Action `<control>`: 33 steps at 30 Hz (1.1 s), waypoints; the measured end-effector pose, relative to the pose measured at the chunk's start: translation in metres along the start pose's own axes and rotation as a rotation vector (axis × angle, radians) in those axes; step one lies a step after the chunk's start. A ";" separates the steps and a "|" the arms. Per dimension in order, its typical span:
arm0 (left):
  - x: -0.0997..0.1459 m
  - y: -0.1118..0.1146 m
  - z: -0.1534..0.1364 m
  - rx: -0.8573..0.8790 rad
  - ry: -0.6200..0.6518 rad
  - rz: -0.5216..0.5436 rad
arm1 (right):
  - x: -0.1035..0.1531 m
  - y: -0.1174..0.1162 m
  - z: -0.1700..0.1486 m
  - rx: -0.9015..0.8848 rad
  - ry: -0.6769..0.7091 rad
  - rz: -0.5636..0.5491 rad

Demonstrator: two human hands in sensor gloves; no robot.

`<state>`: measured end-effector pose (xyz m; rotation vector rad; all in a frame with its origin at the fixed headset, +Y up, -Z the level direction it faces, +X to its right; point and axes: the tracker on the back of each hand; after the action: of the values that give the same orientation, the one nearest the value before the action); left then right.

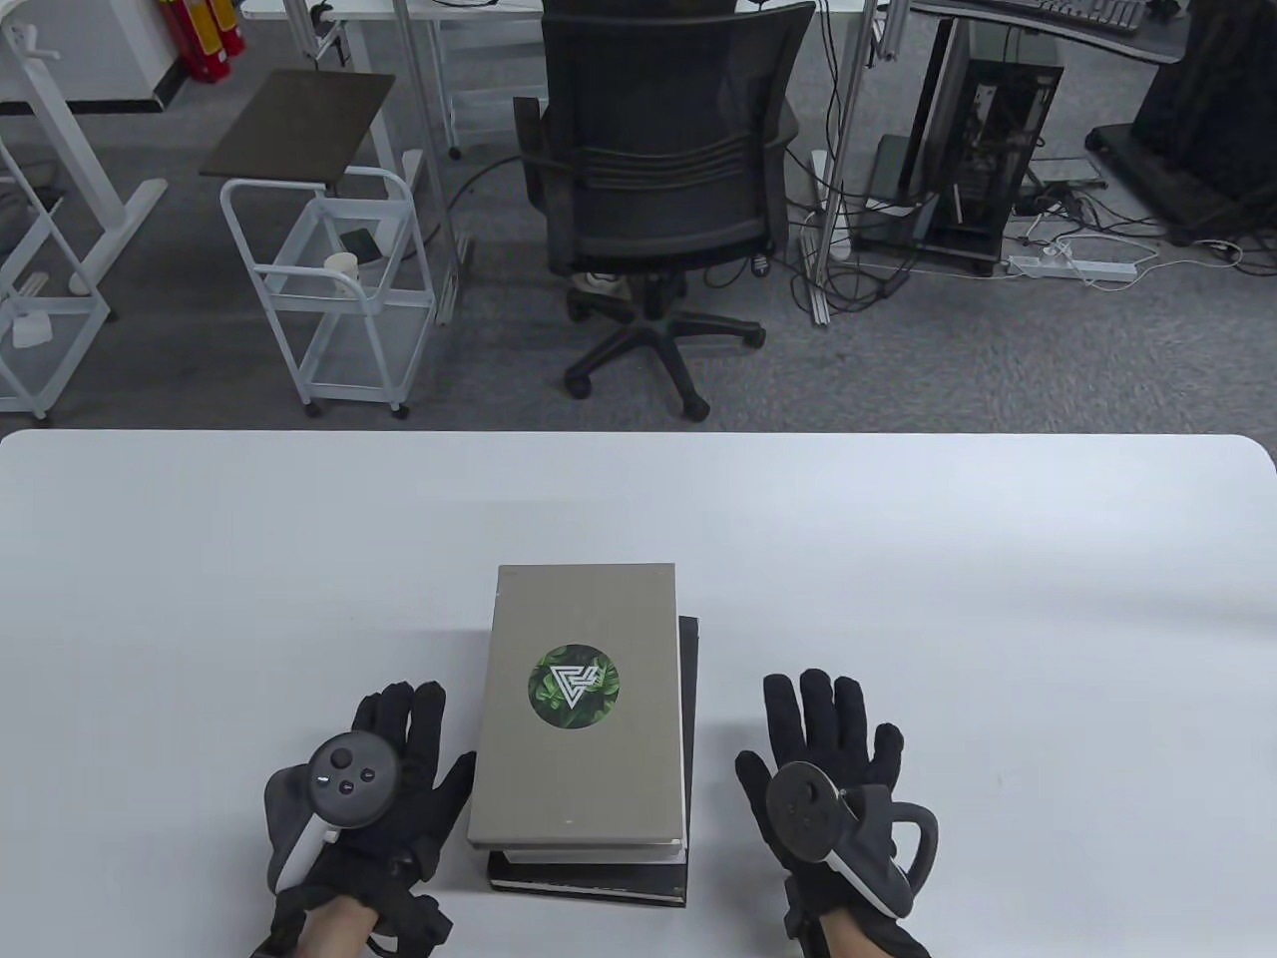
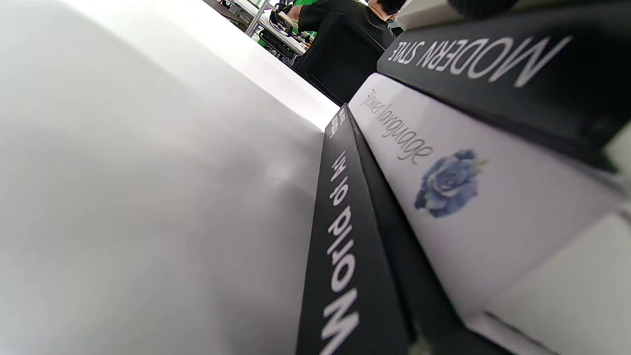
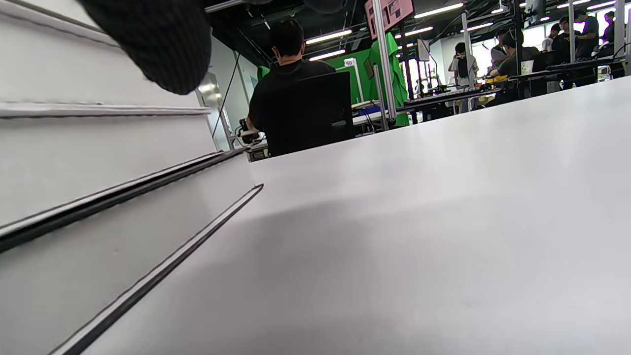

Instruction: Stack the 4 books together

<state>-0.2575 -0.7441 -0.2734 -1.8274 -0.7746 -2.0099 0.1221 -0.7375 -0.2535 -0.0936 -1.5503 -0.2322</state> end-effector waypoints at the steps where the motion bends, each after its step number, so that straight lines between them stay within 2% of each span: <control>1: -0.001 0.001 0.000 -0.006 0.002 -0.004 | -0.001 -0.001 0.000 -0.003 -0.004 0.005; 10: -0.003 0.006 0.003 -0.045 0.009 -0.012 | -0.007 -0.007 0.000 -0.020 -0.027 0.056; 15: -0.001 0.000 0.004 -0.030 0.036 0.028 | -0.007 -0.007 -0.001 -0.017 -0.036 0.059; 22: -0.001 0.001 0.006 -0.042 0.042 0.019 | -0.007 -0.006 -0.002 -0.016 -0.035 0.048; 33: -0.001 -0.003 -0.002 -0.020 -0.012 0.018 | -0.007 -0.005 -0.003 -0.023 -0.041 0.053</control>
<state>-0.2605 -0.7431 -0.2753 -1.8527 -0.7422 -2.0042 0.1237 -0.7419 -0.2607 -0.1583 -1.5836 -0.2070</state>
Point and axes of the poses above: the tracker on the back of each hand, its own z axis roughly to the thumb side, its own x axis roughly from the fingertips to the wrist, y = z × x, and after that the axes turned 1 degree about y, right-handed
